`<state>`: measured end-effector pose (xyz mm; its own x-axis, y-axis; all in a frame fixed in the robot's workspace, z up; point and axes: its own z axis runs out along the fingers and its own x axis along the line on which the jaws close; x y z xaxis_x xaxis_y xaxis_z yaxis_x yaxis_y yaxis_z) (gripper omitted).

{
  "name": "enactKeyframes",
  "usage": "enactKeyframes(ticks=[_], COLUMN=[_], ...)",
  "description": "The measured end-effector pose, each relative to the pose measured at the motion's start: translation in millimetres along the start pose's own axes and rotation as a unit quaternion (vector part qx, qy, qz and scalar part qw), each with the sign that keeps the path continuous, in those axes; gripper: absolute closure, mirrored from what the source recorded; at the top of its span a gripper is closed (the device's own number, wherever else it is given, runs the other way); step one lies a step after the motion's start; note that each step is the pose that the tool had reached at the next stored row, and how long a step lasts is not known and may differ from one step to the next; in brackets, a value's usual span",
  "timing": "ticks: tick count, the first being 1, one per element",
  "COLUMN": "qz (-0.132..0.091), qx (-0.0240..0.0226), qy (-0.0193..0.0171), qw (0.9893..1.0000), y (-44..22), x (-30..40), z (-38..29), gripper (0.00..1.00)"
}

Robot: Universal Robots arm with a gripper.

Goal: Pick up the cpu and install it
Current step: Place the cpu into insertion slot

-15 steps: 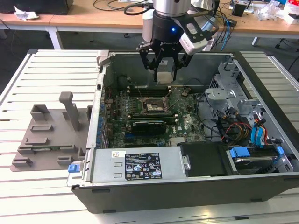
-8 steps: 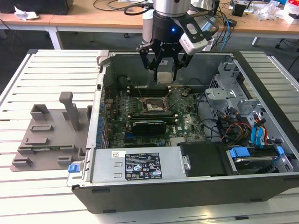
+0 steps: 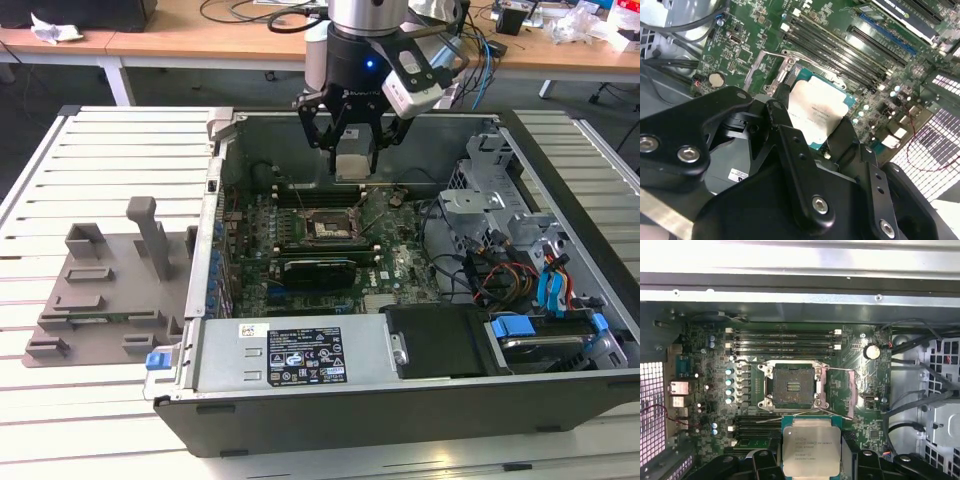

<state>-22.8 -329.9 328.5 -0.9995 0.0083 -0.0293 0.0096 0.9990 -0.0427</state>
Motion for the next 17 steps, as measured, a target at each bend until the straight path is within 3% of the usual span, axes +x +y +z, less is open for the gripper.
enactKeyframes(ticks=[2,3,5,7,12,17], qz=[0.033,0.058,0.067,0.085,0.129,0.149], qx=[0.0015,0.0027,0.0031,0.0039,0.0069,0.0080], qy=[0.0014,0.0025,0.0029,0.0036,0.0054,0.0063], qw=[0.9995,0.9983,0.9977,0.9964,0.9916,0.9888], y=[0.0,0.0,0.0,0.0,0.0,0.1], x=[0.0,0.0,-0.1,0.0,0.0,0.0], z=[0.1,0.2,0.3,0.4,0.9,1.3], gripper=[0.45,0.45,0.45,0.45,0.45,0.45])
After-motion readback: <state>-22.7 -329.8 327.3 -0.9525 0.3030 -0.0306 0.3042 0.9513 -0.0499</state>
